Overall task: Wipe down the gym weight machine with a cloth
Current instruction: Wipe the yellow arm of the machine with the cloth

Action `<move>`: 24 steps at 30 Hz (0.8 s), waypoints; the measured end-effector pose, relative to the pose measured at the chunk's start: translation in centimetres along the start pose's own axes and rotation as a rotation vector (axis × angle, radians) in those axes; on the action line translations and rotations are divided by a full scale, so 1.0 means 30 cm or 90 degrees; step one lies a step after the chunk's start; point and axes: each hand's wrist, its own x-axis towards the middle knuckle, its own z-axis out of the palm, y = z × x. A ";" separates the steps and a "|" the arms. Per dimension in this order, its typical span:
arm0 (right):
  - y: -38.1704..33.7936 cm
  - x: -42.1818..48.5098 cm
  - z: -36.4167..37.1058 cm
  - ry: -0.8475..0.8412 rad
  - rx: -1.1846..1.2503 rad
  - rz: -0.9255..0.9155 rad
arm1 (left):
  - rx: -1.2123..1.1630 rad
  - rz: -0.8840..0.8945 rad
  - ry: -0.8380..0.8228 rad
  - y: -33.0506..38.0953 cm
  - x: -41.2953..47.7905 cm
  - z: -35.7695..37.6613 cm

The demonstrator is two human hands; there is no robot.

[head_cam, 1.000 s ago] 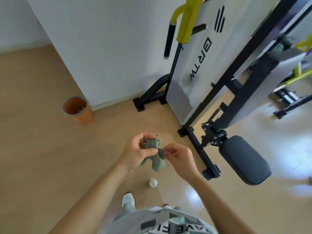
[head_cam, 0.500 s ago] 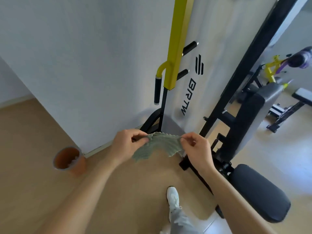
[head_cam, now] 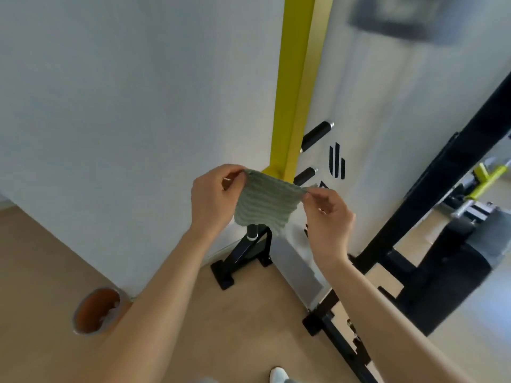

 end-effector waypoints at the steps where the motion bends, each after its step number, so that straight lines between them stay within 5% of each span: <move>1: 0.000 0.023 0.027 0.015 0.013 -0.009 | -0.028 -0.007 0.004 -0.002 0.039 0.019; 7: 0.082 0.085 0.230 -0.021 0.003 0.046 | -0.142 -0.076 -0.183 -0.084 0.180 0.133; 18: 0.121 -0.017 0.453 0.218 0.053 0.094 | -0.293 -0.098 -0.402 -0.270 0.221 0.135; 24: 0.146 -0.100 0.483 0.277 -0.019 0.041 | -0.363 -0.127 -0.424 -0.316 0.190 0.106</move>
